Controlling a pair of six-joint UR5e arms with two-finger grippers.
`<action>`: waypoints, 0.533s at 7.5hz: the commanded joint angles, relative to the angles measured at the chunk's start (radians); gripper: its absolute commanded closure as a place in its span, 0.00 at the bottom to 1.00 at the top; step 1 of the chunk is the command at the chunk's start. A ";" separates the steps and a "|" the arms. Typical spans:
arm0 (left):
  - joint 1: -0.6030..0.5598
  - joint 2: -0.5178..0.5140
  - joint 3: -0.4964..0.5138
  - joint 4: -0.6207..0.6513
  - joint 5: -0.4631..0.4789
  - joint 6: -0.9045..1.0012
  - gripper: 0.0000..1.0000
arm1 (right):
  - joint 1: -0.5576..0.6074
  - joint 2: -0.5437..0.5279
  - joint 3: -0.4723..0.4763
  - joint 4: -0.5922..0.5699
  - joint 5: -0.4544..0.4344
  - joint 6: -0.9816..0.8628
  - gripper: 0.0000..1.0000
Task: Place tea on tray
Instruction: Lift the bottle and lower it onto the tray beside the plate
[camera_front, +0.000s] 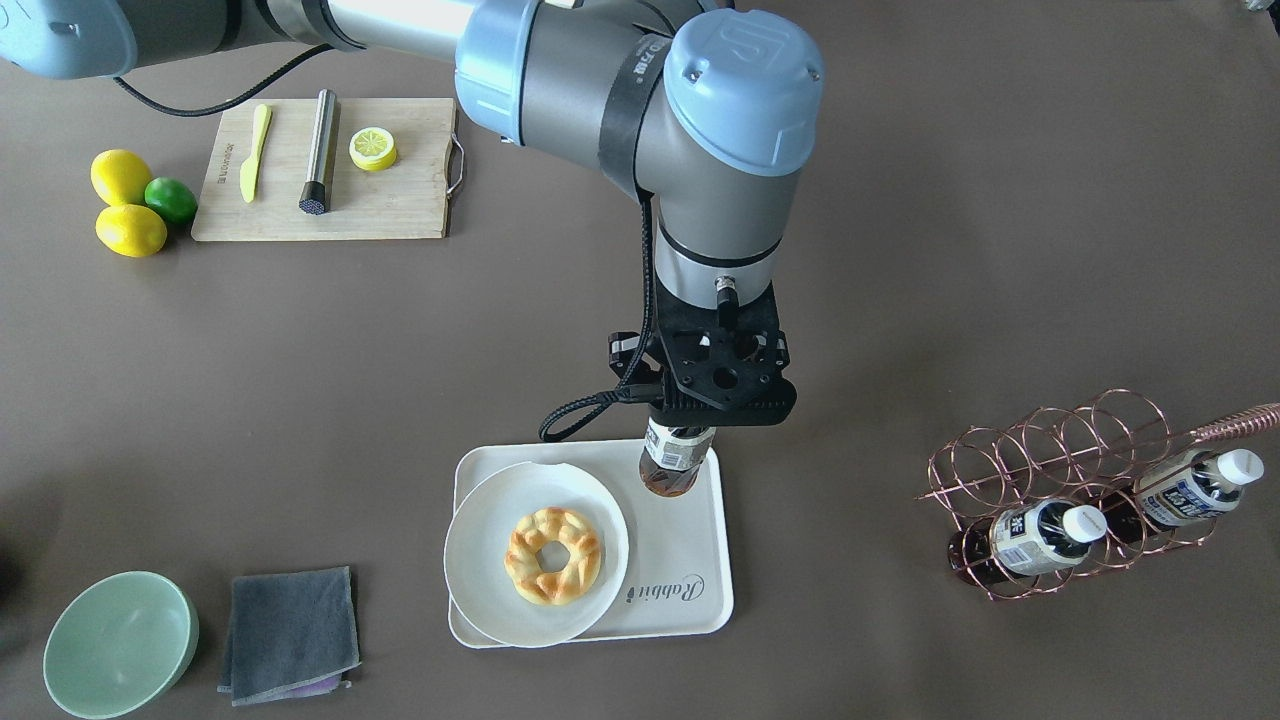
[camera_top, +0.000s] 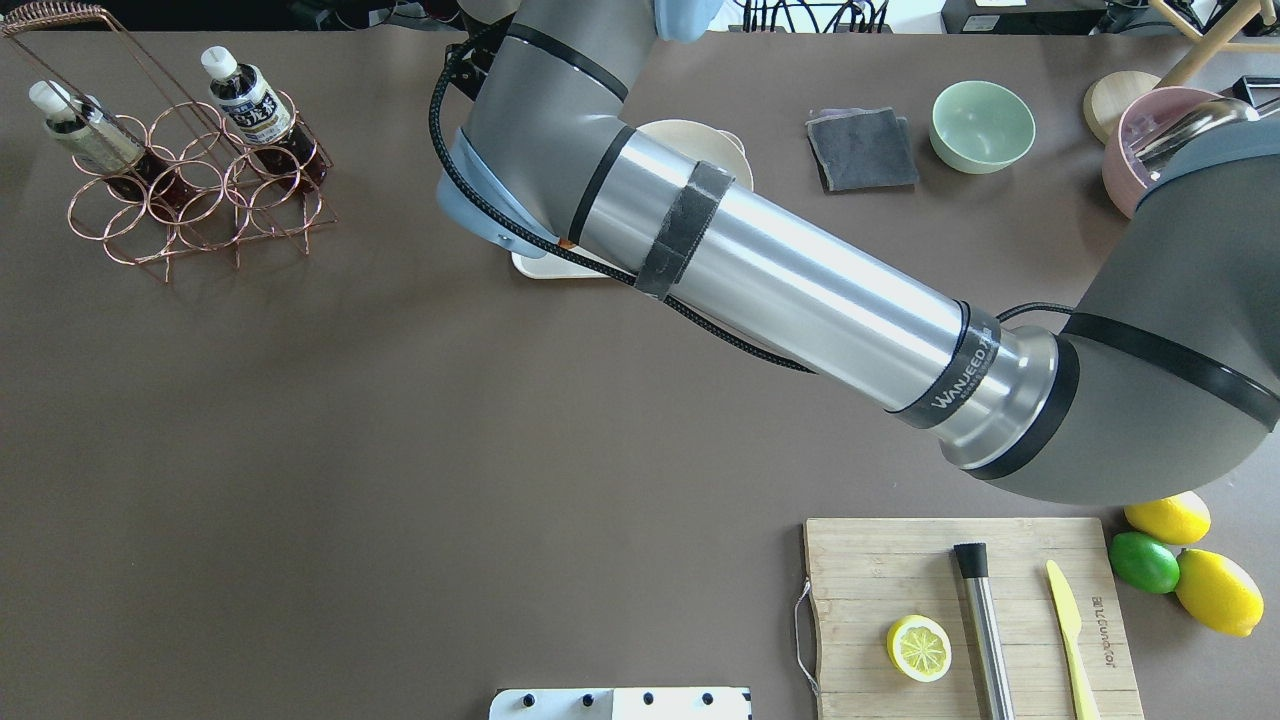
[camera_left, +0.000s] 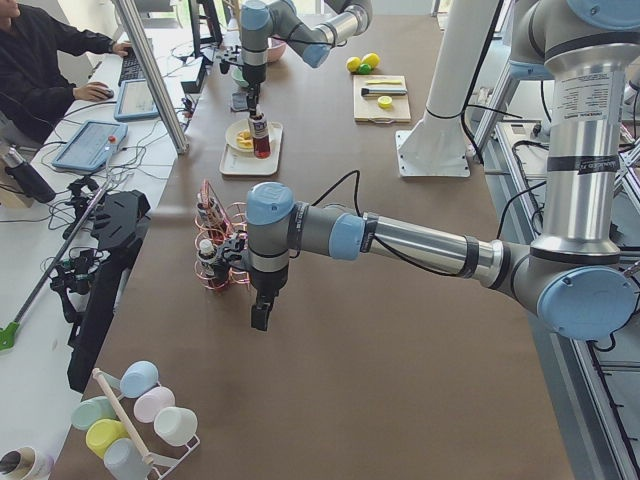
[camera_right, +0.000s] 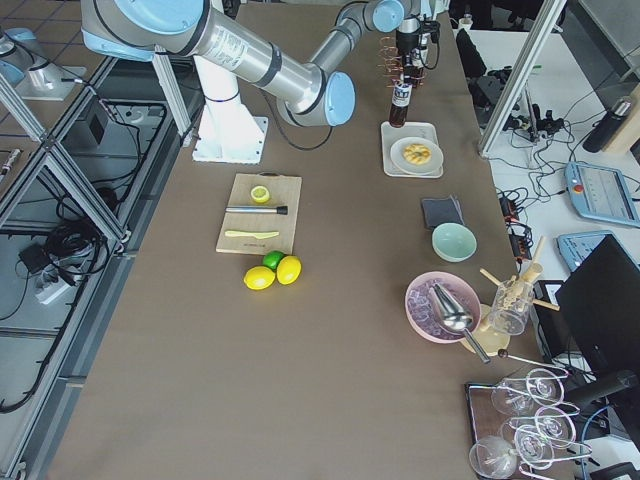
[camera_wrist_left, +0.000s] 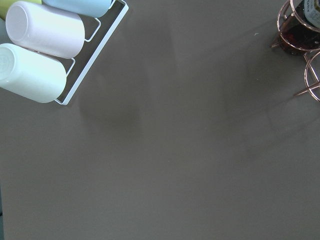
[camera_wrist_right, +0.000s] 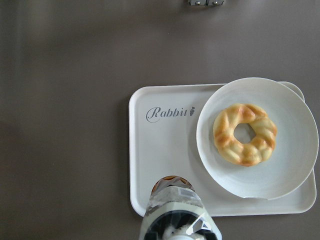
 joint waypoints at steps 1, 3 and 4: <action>0.001 -0.016 0.020 0.000 0.000 0.000 0.02 | 0.016 0.022 -0.159 0.164 -0.002 -0.008 1.00; 0.001 -0.044 0.046 -0.002 0.000 0.000 0.02 | 0.019 0.023 -0.179 0.180 -0.007 -0.008 1.00; 0.001 -0.050 0.052 -0.002 0.000 0.000 0.02 | 0.017 0.023 -0.181 0.181 -0.007 0.004 1.00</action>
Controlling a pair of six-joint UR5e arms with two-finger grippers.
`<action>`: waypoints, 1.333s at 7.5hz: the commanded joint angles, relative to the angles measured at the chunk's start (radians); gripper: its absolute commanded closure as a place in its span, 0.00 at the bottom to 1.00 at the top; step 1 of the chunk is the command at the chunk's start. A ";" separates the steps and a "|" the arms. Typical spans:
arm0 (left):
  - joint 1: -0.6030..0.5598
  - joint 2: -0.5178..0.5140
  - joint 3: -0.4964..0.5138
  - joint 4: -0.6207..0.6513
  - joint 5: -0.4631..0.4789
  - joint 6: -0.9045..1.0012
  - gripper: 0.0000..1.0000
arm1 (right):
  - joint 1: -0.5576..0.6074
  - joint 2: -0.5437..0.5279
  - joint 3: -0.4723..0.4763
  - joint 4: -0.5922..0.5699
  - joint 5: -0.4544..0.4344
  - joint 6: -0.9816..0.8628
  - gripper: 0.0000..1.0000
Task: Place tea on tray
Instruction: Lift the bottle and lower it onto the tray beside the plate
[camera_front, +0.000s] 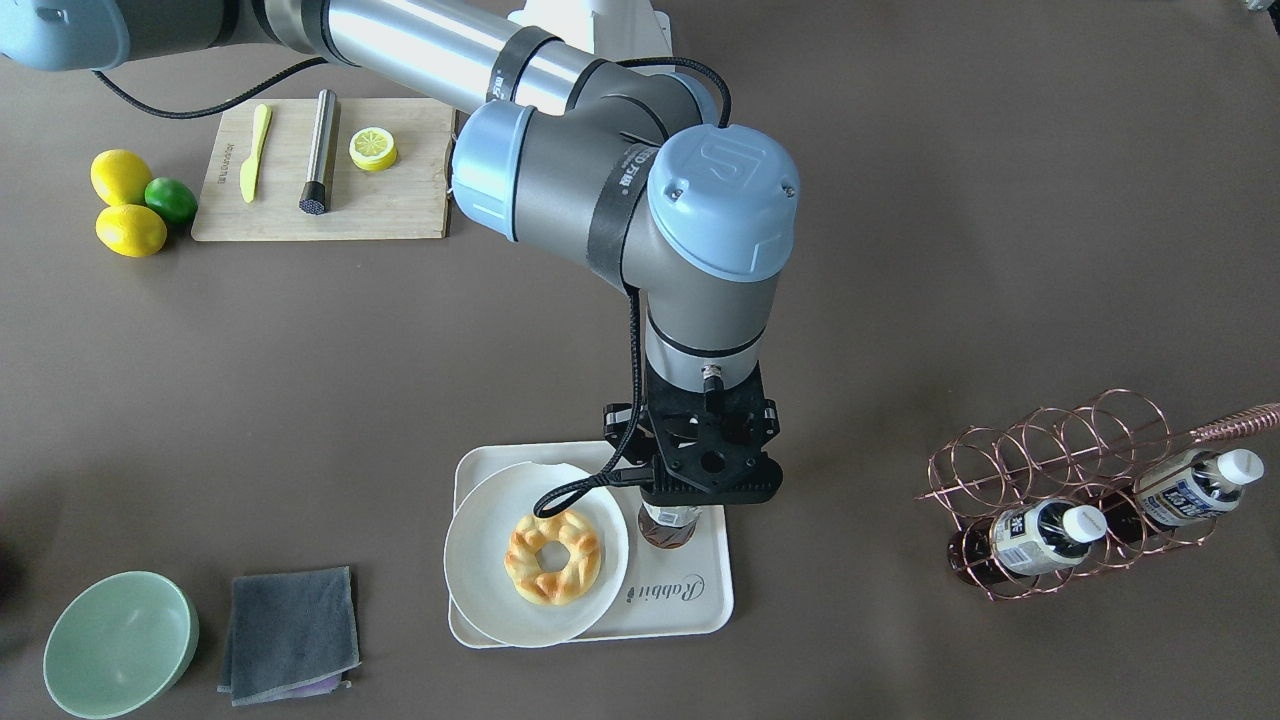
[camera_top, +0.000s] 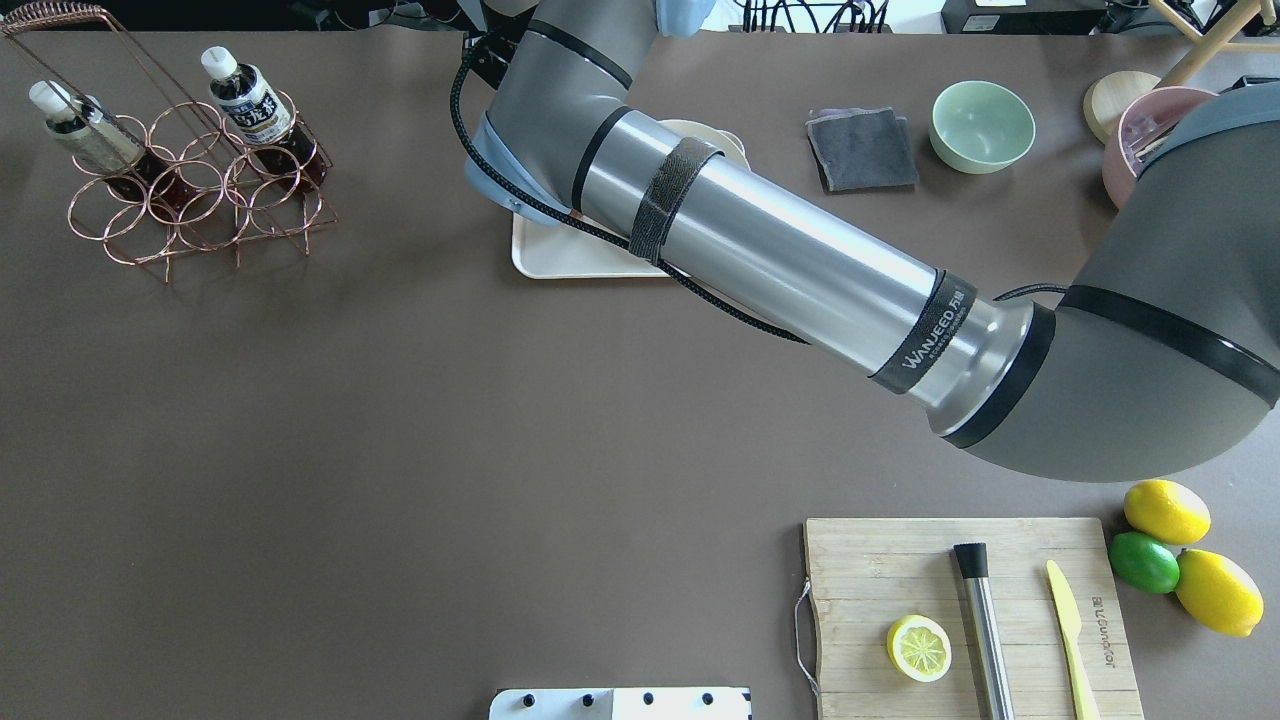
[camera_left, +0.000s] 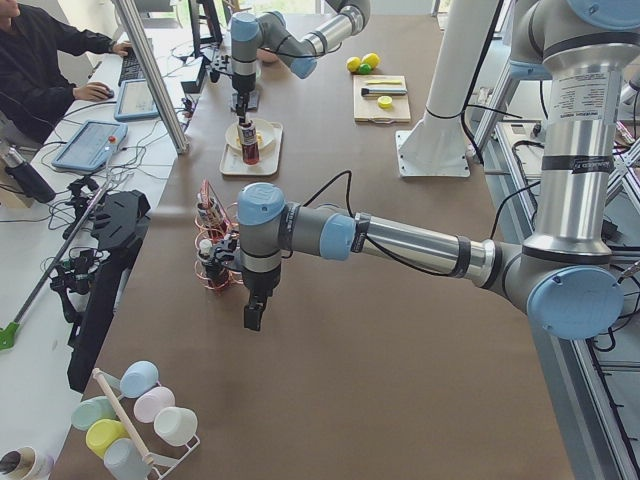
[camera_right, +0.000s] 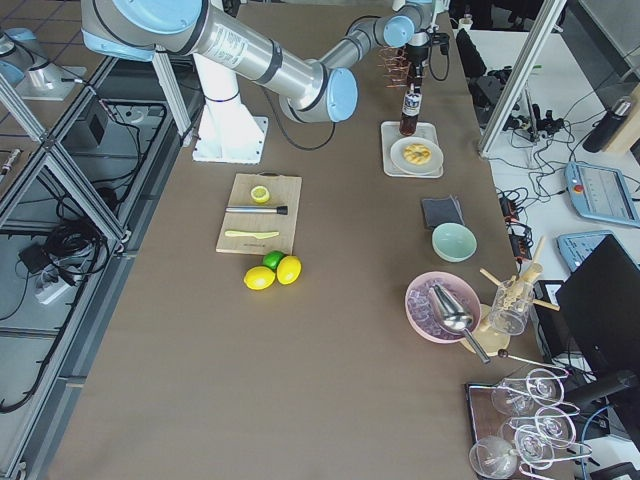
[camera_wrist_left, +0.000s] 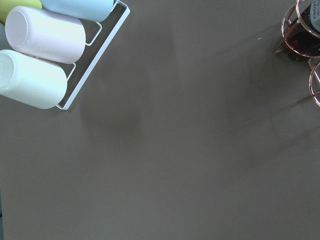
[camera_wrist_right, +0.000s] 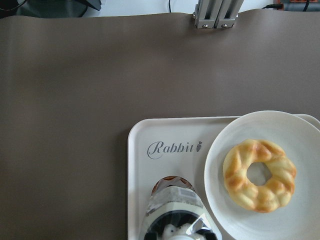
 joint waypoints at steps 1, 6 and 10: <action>0.000 -0.016 0.014 0.001 0.000 0.000 0.02 | 0.000 0.001 -0.012 0.026 0.002 0.028 1.00; 0.000 -0.030 0.048 -0.013 0.000 0.000 0.02 | -0.006 -0.010 -0.012 0.073 -0.003 0.082 0.47; 0.000 -0.044 0.074 -0.030 0.000 0.000 0.02 | -0.003 -0.011 -0.007 0.070 -0.006 0.068 0.03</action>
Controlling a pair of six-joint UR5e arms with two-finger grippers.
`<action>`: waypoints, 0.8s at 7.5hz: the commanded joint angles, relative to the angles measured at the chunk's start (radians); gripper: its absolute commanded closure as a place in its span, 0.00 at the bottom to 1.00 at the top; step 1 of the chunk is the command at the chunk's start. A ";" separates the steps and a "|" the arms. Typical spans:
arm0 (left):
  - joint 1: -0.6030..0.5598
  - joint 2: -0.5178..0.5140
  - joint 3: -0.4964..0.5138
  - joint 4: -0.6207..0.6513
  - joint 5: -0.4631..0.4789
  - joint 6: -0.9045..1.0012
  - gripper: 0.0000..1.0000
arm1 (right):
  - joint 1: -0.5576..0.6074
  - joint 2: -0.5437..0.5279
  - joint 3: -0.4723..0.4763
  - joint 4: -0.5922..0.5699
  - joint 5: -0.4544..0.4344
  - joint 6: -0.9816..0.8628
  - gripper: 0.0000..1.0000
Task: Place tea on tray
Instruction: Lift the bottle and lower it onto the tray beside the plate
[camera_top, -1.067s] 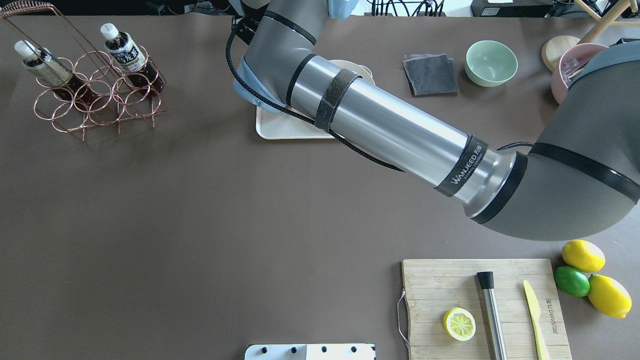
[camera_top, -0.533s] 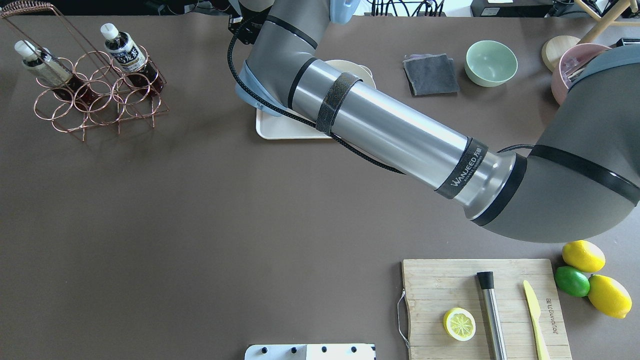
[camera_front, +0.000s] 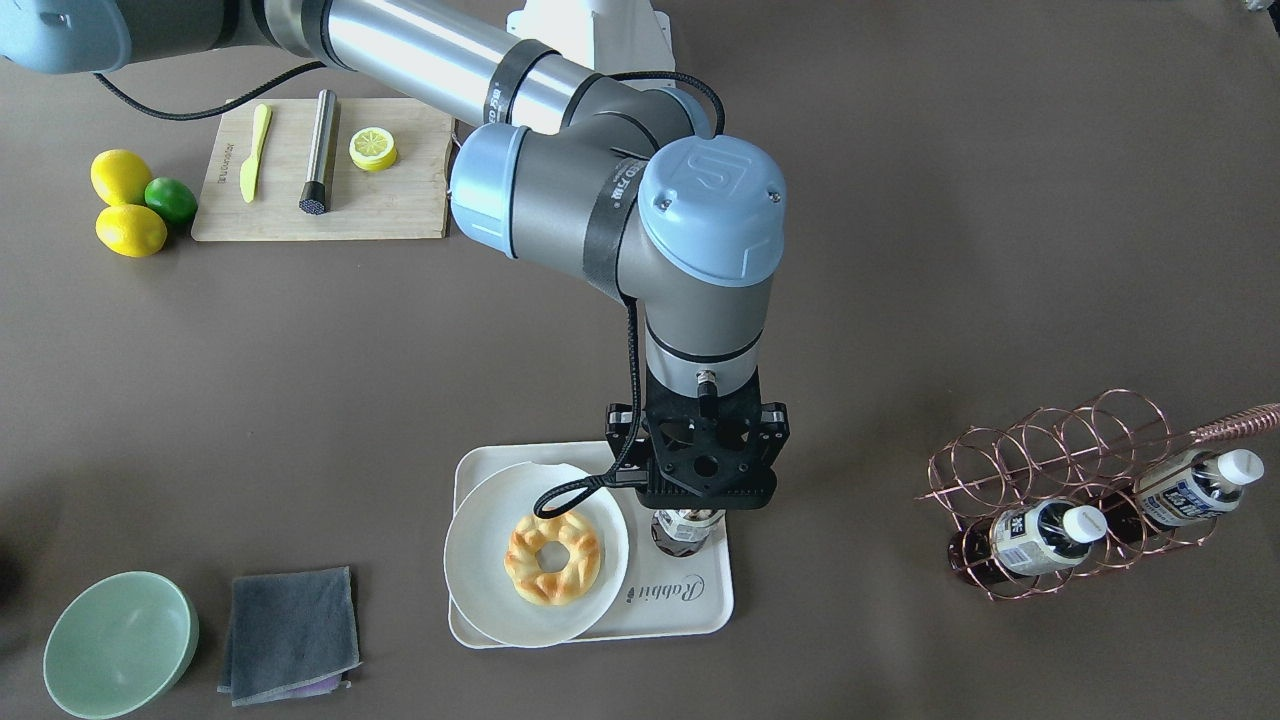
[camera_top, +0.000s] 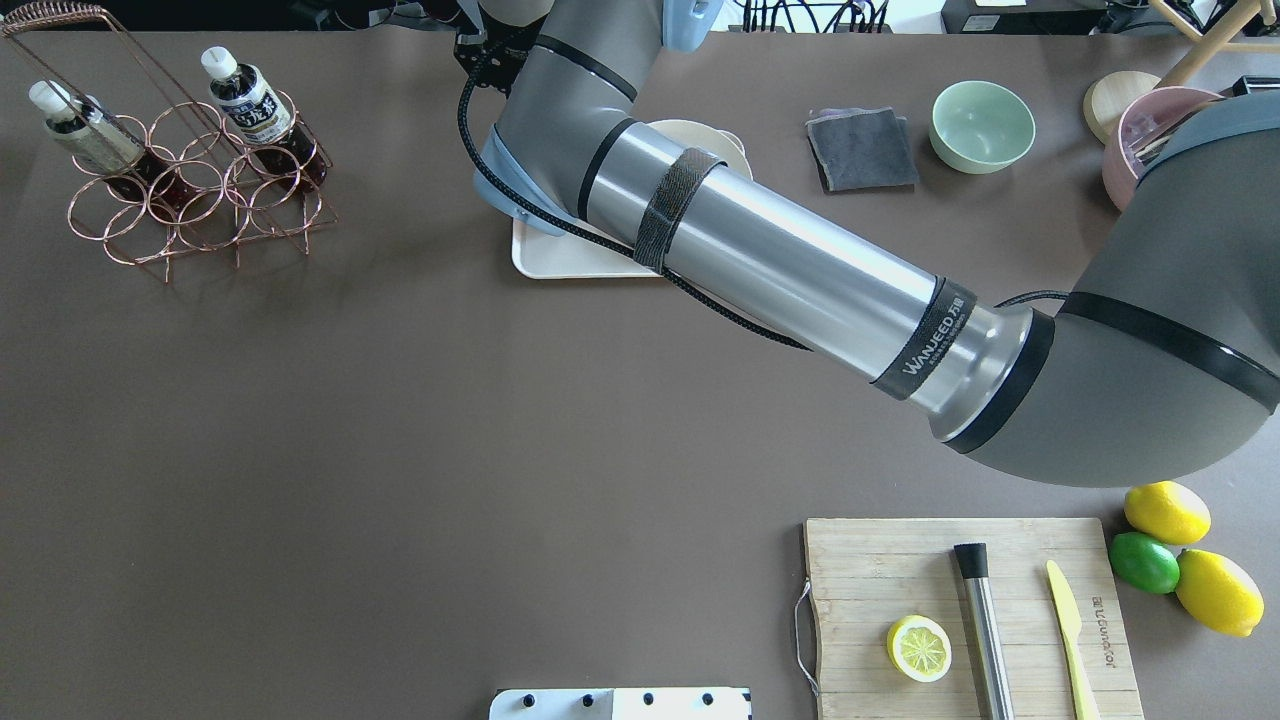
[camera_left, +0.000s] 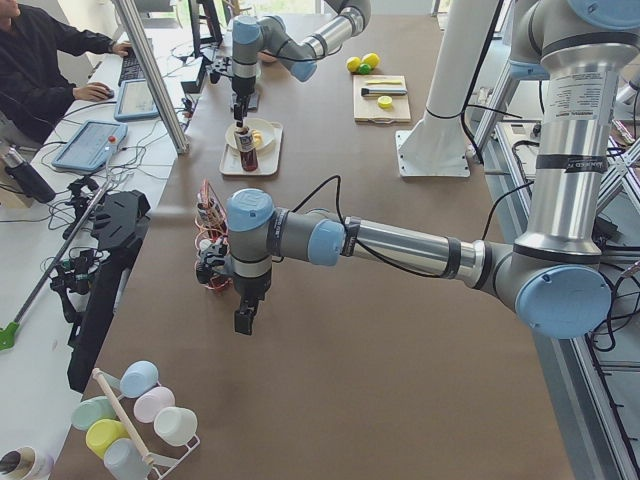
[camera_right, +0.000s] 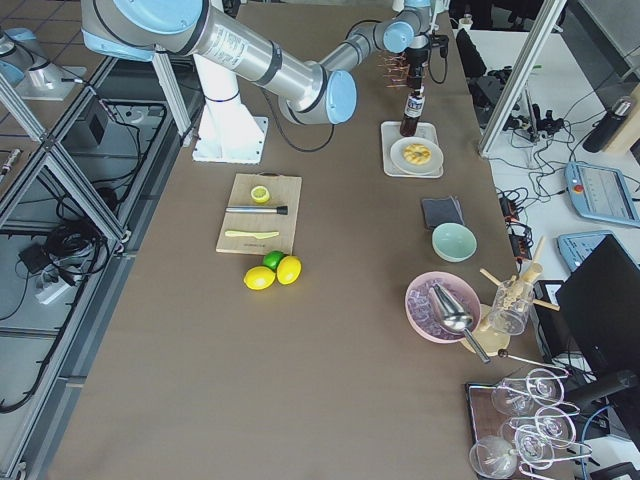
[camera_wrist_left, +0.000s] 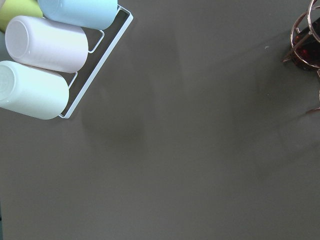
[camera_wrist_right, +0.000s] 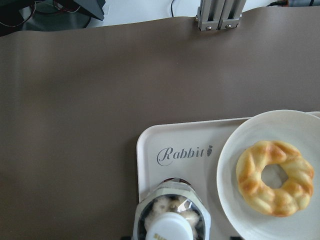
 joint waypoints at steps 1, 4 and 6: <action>0.000 -0.007 0.006 -0.002 0.000 0.000 0.02 | 0.013 0.006 0.030 -0.008 0.011 -0.002 0.01; 0.000 -0.009 0.000 -0.002 -0.002 0.000 0.02 | 0.034 -0.072 0.321 -0.288 0.080 -0.005 0.01; -0.009 -0.004 0.000 -0.002 -0.002 0.002 0.02 | 0.049 -0.305 0.701 -0.537 0.085 -0.134 0.01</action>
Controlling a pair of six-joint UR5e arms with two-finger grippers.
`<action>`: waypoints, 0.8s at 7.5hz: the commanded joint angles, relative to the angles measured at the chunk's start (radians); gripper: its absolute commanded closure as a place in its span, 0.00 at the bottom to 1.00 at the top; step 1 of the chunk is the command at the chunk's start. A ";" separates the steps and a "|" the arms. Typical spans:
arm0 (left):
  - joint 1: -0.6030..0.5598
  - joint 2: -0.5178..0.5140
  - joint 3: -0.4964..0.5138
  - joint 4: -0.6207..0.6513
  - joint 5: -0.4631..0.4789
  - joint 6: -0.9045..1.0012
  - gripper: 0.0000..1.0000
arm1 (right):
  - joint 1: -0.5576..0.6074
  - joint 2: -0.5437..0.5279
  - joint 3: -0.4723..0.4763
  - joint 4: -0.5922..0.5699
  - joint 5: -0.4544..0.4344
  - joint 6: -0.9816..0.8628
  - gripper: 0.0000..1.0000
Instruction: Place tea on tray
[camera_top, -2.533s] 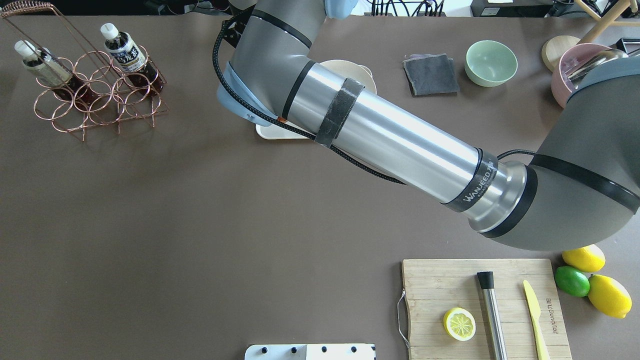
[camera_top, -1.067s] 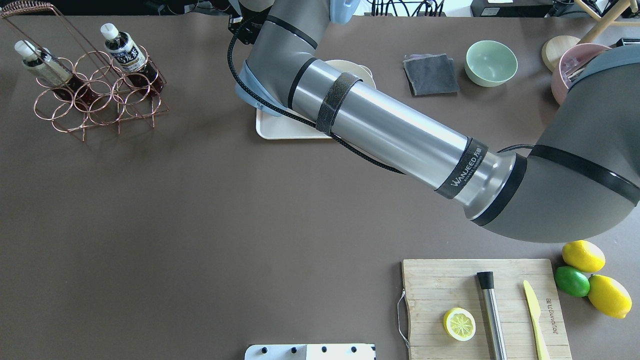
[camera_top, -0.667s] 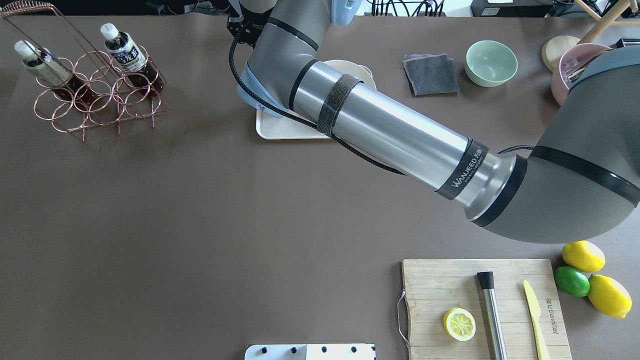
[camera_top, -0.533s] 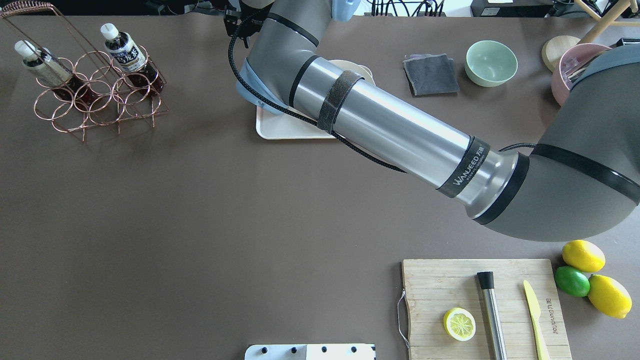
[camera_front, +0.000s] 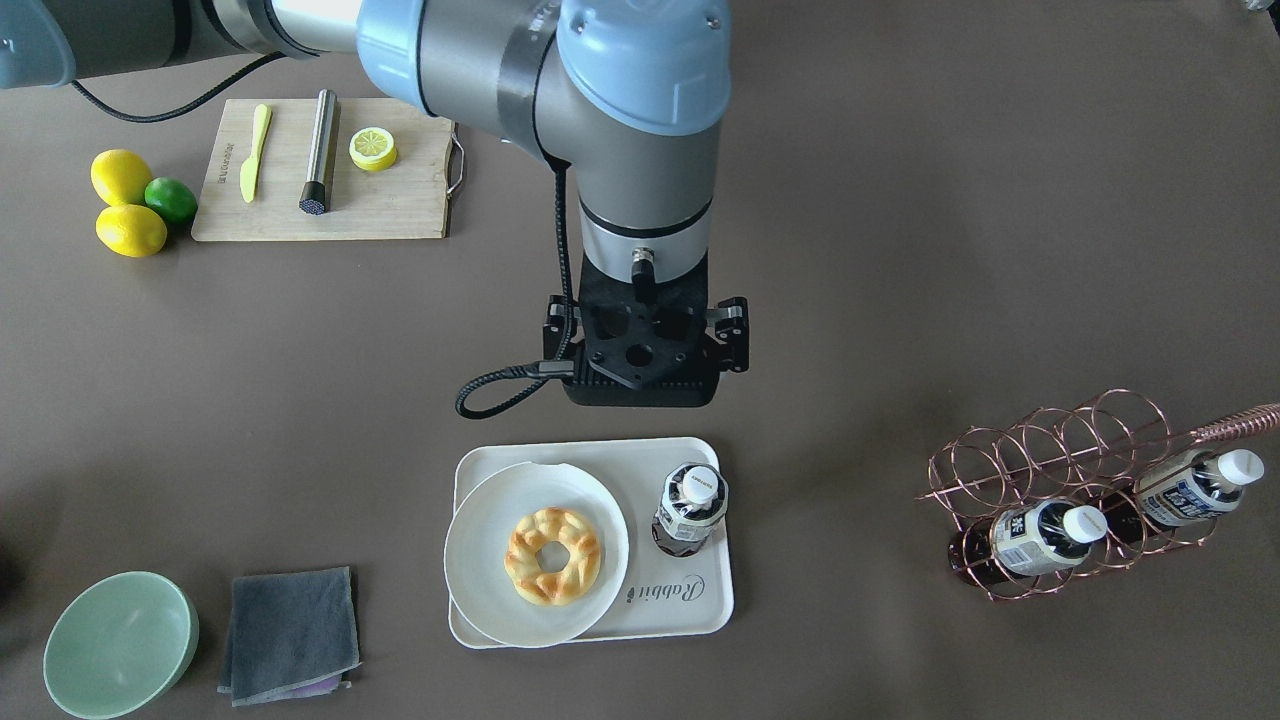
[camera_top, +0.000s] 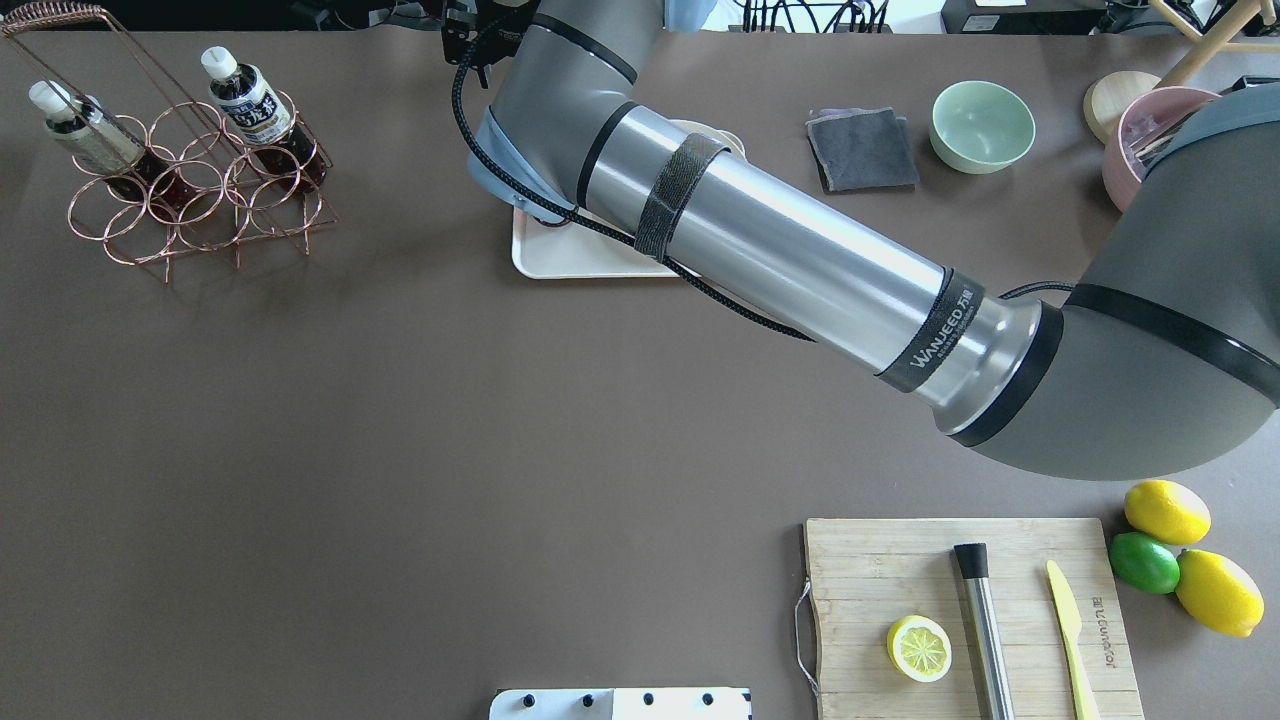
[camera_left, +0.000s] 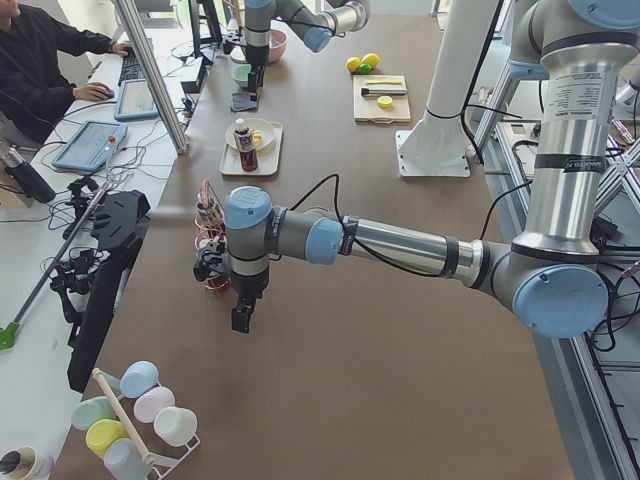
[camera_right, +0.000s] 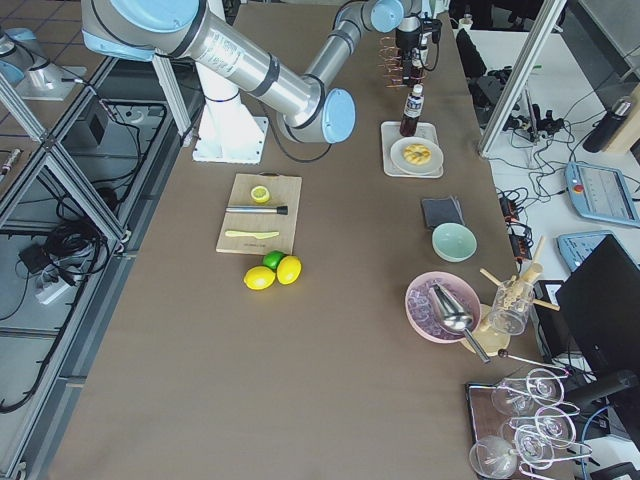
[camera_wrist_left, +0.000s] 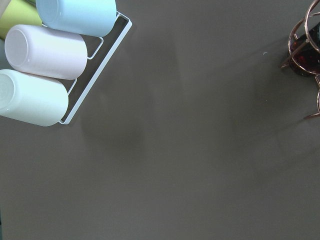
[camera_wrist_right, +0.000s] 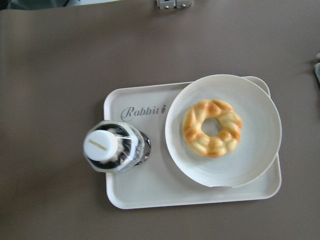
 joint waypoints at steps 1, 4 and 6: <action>-0.012 0.010 -0.004 -0.002 -0.001 0.001 0.02 | 0.046 -0.266 0.408 -0.289 0.007 -0.181 0.01; -0.050 0.062 -0.007 -0.012 -0.046 0.002 0.02 | 0.197 -0.596 0.632 -0.437 0.011 -0.597 0.01; -0.121 0.132 -0.010 -0.041 -0.160 0.084 0.02 | 0.363 -0.820 0.647 -0.424 0.042 -0.921 0.01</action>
